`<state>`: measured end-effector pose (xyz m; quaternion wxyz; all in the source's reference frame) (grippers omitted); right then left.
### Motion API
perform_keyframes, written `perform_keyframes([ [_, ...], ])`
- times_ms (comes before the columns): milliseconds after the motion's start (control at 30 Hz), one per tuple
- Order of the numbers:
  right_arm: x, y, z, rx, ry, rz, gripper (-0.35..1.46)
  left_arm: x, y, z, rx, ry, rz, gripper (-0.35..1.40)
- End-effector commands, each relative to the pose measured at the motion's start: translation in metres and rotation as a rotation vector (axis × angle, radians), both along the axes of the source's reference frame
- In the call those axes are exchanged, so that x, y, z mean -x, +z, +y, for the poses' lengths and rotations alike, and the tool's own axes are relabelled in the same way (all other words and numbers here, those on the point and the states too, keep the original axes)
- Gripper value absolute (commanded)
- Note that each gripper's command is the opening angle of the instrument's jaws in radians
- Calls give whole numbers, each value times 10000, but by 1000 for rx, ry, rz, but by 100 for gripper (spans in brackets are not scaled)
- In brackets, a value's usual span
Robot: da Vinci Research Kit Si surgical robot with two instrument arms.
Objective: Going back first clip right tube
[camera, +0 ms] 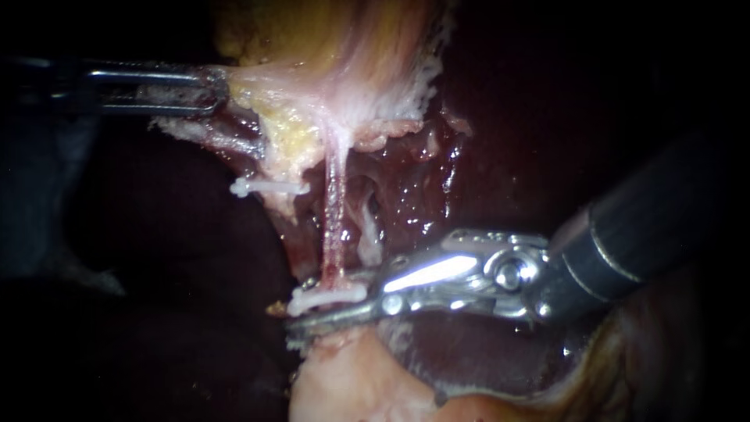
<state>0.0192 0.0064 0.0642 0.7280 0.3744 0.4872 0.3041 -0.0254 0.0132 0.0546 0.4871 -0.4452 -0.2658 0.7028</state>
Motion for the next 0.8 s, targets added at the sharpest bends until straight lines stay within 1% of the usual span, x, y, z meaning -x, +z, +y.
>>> perform_keyframes([
  [33, 3, 2, 1, 43, -1, -16, 49, 0, 0, 0, 0, 1, 1, -35],
  [67, 4, 4, 3, 91, -4, -32, 50, 0, 0, 0, 0, 1, 1, -35],
  [100, 7, 6, 5, 160, -18, -46, 50, 0, 0, 0, 0, 1, 1, -35],
  [133, 10, 8, 7, 200, -23, -56, 50, 0, 0, 0, 0, 1, 1, -35],
  [167, 13, 9, 8, 242, -31, -58, 50, 0, 0, 0, 0, 1, 1, -35],
  [233, 21, 13, 11, 357, -41, -63, 50, 0, 0, 0, 0, 1, 1, -35],
  [300, 32, 14, 13, 441, -41, -72, 50, -1, 0, 0, 0, 1, 1, -35],
  [400, 52, 12, 13, 522, -46, -82, 50, -2, 0, -1, 0, 2, 1, -35],
  [467, 66, 9, 14, 548, -54, -80, 50, -2, 0, -1, 0, 2, 0, -35],
  [500, 73, 6, 14, 563, -66, -72, 50, -2, 0, -1, 0, 2, 0, -35],
  [633, 107, -10, 23, 607, -89, -59, 50, -3, 0, -1, 0, 2, 0, -35],
  [800, 134, -30, 32, 633, -110, -41, 50, -3, 0, -1, 0, 2, 0, -35],
])
